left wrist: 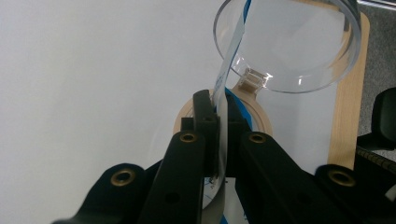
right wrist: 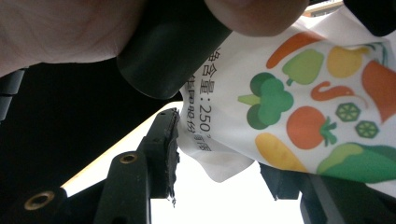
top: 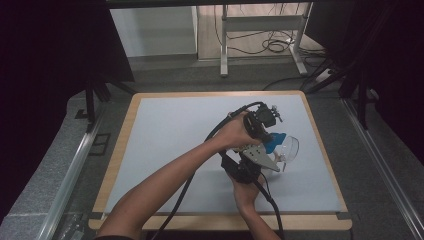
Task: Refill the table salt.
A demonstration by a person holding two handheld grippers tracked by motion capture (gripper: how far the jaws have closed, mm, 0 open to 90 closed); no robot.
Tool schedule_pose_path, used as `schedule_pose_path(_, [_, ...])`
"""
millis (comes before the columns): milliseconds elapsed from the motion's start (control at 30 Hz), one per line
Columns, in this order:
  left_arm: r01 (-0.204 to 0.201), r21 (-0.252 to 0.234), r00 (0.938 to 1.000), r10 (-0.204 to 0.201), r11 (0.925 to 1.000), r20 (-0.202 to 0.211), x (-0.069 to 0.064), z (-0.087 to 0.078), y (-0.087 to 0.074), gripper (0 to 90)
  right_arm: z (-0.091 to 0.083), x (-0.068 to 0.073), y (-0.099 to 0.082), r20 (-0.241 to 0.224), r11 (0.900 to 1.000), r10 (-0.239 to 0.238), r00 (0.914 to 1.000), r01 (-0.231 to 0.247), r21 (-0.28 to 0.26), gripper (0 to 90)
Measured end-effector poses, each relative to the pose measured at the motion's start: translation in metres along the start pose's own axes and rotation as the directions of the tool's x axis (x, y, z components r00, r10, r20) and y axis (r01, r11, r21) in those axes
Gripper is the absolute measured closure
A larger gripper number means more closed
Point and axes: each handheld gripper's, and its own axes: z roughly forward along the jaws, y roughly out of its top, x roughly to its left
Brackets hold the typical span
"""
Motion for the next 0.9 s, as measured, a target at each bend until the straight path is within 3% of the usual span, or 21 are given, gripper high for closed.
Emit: schedule_pose_path(900, [-0.004, 0.003, 1.0, 0.004, 1.0, -0.001, 0.0008, 0.0008, -0.0001, 89.8, 0.0012, -0.0003, 0.0002, 0.004, 1.0, -0.001, 1.0, 0.001, -0.002, 52.8])
